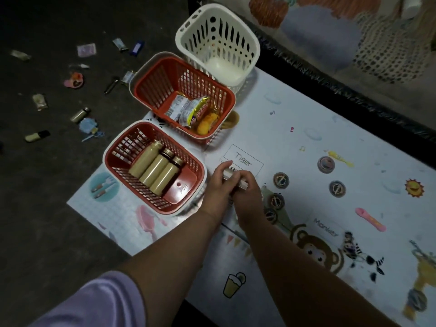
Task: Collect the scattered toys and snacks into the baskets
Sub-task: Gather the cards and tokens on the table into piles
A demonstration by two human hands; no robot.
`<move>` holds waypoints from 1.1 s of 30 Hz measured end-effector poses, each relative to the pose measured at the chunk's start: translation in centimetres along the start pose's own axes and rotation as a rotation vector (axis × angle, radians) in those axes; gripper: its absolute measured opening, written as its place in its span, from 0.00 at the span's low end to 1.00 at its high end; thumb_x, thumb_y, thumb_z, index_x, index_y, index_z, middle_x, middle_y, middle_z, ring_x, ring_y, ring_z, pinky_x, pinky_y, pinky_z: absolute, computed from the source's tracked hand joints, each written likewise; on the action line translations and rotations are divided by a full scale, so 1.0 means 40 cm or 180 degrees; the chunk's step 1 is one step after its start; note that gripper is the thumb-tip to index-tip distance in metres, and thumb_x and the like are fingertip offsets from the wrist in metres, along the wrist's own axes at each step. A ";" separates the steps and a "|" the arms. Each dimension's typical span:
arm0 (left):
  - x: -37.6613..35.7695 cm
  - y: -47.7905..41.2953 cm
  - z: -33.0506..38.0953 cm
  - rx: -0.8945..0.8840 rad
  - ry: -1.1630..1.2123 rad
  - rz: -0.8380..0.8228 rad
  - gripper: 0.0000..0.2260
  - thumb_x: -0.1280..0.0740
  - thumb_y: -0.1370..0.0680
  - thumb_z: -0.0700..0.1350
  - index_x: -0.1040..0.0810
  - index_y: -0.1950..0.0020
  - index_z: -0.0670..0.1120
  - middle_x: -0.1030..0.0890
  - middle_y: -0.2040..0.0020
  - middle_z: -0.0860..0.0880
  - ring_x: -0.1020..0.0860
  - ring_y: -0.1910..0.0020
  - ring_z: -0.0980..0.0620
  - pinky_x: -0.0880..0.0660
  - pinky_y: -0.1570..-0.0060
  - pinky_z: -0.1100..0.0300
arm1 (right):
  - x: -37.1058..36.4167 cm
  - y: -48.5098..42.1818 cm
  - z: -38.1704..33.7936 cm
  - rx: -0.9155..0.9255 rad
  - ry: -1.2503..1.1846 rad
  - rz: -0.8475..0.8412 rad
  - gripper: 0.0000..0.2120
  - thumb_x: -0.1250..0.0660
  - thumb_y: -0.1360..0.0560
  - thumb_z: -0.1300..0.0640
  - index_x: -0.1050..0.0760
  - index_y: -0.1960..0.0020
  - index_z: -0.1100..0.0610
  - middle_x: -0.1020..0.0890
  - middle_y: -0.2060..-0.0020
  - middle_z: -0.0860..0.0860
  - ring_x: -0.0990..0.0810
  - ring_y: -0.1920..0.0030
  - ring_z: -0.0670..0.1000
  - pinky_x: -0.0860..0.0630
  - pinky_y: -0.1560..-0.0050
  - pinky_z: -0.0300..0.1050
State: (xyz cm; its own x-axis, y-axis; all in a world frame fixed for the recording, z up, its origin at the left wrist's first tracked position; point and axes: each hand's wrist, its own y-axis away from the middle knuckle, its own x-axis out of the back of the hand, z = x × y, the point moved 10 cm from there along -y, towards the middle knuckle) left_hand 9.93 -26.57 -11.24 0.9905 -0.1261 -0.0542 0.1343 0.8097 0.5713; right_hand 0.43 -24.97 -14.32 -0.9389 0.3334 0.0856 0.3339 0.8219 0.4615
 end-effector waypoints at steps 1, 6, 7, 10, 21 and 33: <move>0.001 -0.007 -0.006 0.0041 -0.0014 -0.0006 0.09 0.39 0.20 0.47 0.29 0.40 0.53 0.23 0.46 0.51 0.24 0.48 0.56 0.29 0.60 0.76 | -0.001 -0.004 0.006 -0.0053 -0.0061 0.0010 0.18 0.37 0.28 0.73 0.24 0.55 0.50 0.18 0.56 0.53 0.19 0.56 0.49 0.21 0.56 0.41; 0.002 -0.023 -0.003 0.0166 -0.0327 -0.0066 0.04 0.39 0.20 0.48 0.28 0.45 0.53 0.23 0.51 0.52 0.27 0.57 0.64 0.33 0.70 0.81 | 0.007 -0.016 -0.003 -0.0115 0.0019 0.0098 0.12 0.37 0.27 0.69 0.23 0.48 0.58 0.16 0.57 0.53 0.17 0.54 0.53 0.20 0.56 0.44; -0.002 -0.027 0.010 0.0136 -0.0356 -0.0095 0.04 0.39 0.20 0.48 0.28 0.46 0.55 0.23 0.49 0.52 0.26 0.56 0.64 0.32 0.68 0.81 | 0.010 -0.019 -0.020 -0.0082 0.0007 0.0116 0.12 0.36 0.28 0.68 0.23 0.46 0.58 0.16 0.56 0.54 0.16 0.53 0.54 0.20 0.56 0.46; 0.001 -0.041 0.069 -0.0059 -0.0472 -0.0123 0.09 0.37 0.22 0.53 0.29 0.42 0.57 0.23 0.42 0.48 0.22 0.48 0.55 0.25 0.53 0.69 | -0.001 -0.036 -0.089 0.0024 -0.0027 0.0046 0.15 0.33 0.30 0.65 0.23 0.43 0.58 0.16 0.54 0.54 0.16 0.52 0.54 0.19 0.53 0.48; 0.096 -0.063 0.243 -0.0011 -0.0171 -0.0108 0.16 0.39 0.20 0.44 0.37 0.34 0.56 0.22 0.48 0.47 0.22 0.54 0.51 0.22 0.53 0.54 | -0.115 -0.056 -0.351 0.0457 0.0999 -0.0642 0.19 0.35 0.26 0.66 0.33 0.37 0.55 0.21 0.53 0.50 0.20 0.54 0.47 0.22 0.57 0.39; 0.125 -0.062 0.267 0.0717 -0.0217 -0.0118 0.14 0.43 0.20 0.43 0.30 0.34 0.51 0.20 0.42 0.43 0.20 0.46 0.40 0.24 0.43 0.39 | -0.126 -0.045 -0.341 -0.0367 0.0841 -0.0537 0.19 0.38 0.22 0.60 0.36 0.33 0.56 0.23 0.41 0.56 0.21 0.44 0.56 0.22 0.43 0.56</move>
State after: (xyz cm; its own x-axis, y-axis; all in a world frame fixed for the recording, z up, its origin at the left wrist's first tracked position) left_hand 14.26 -35.32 -4.18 0.9798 -0.1980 -0.0275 0.1533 0.6563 0.7387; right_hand 3.42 -34.43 -3.56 -0.9744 0.0533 0.2185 0.1744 0.7927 0.5842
